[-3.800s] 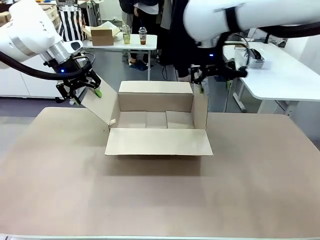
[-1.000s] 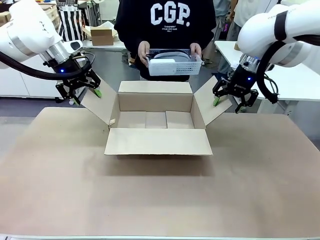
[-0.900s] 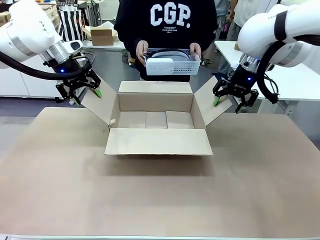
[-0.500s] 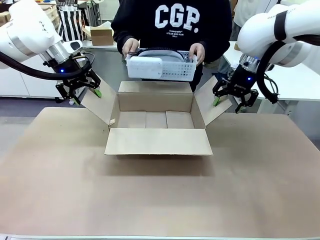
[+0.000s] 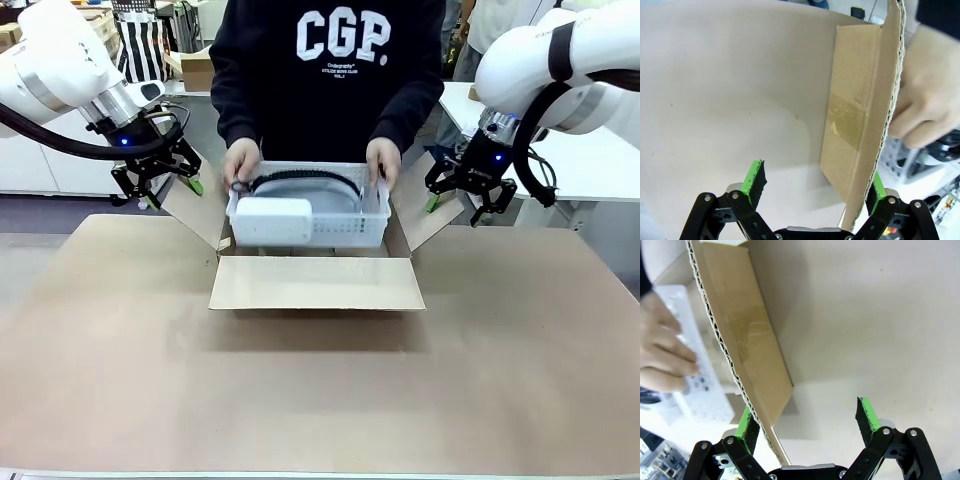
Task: Pack the gift set into the box.
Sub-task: Lift both hands away from the flaps of the Package Box.
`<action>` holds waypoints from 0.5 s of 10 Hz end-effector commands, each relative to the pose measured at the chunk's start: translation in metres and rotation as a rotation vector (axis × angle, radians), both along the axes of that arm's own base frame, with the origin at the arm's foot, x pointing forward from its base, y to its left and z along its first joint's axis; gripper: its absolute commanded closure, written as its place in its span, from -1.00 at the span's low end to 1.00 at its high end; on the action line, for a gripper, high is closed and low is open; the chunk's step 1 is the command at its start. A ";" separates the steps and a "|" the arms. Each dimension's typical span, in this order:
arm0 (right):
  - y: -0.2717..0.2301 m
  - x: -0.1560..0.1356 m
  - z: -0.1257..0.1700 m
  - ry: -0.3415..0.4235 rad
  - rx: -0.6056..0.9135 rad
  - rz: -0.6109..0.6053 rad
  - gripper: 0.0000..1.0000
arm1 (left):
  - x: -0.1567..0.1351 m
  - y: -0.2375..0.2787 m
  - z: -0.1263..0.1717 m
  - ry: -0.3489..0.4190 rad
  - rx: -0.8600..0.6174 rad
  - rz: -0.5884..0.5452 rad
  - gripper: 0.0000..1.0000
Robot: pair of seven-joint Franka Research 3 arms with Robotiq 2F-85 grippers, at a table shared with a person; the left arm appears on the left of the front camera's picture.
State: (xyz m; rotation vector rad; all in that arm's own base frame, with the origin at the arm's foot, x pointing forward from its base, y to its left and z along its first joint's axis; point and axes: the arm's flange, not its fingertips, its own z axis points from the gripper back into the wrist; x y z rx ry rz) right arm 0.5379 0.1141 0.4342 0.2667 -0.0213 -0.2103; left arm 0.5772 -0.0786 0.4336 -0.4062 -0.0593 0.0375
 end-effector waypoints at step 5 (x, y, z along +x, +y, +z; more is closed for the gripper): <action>0.003 0.004 0.003 0.007 -0.014 -0.013 -1.00 | -0.002 0.002 0.002 -0.004 0.015 -0.002 -1.00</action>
